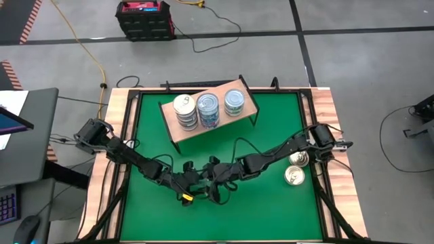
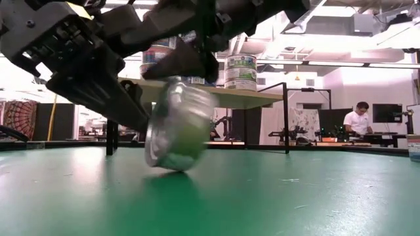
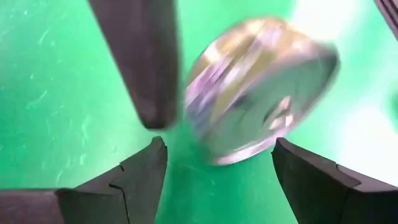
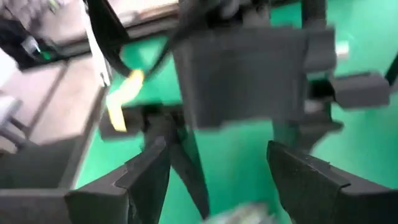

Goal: Stack canned seafood by type on shelf
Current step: Stack the green tuna can on top of the yellow blue tuna can on the shelf

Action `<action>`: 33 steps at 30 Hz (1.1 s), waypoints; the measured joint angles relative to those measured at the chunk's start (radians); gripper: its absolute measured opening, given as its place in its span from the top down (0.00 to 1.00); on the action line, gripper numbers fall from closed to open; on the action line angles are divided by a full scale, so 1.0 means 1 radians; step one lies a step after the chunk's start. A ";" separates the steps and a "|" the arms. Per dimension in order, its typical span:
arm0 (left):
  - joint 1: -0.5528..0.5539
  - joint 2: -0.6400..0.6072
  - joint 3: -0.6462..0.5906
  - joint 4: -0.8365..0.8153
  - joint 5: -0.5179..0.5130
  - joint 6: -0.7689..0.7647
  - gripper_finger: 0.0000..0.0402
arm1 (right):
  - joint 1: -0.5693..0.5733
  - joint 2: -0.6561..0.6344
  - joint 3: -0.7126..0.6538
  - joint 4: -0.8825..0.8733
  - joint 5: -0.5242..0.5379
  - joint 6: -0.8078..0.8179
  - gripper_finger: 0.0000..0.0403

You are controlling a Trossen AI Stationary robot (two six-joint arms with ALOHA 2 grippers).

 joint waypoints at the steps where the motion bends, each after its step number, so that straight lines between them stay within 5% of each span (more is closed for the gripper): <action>1: 0.000 0.000 0.000 0.004 0.000 0.003 0.31 | 0.000 0.000 0.000 -0.025 0.004 0.002 0.28; 10: 0.000 0.000 0.000 -0.031 0.055 -0.015 0.31 | -0.002 -0.035 -0.001 -0.137 0.008 0.005 0.28; 22: -0.019 0.001 -0.002 -0.010 0.087 -0.018 0.31 | 0.184 -0.292 0.001 -0.649 0.081 0.126 0.28; 25: -0.019 0.002 -0.002 -0.011 0.090 -0.019 0.31 | 0.254 -0.291 0.001 -0.710 0.165 0.094 0.28; 33: -0.019 0.002 -0.002 -0.007 0.092 -0.033 0.31 | 0.267 -0.241 0.000 -0.799 0.165 0.098 0.28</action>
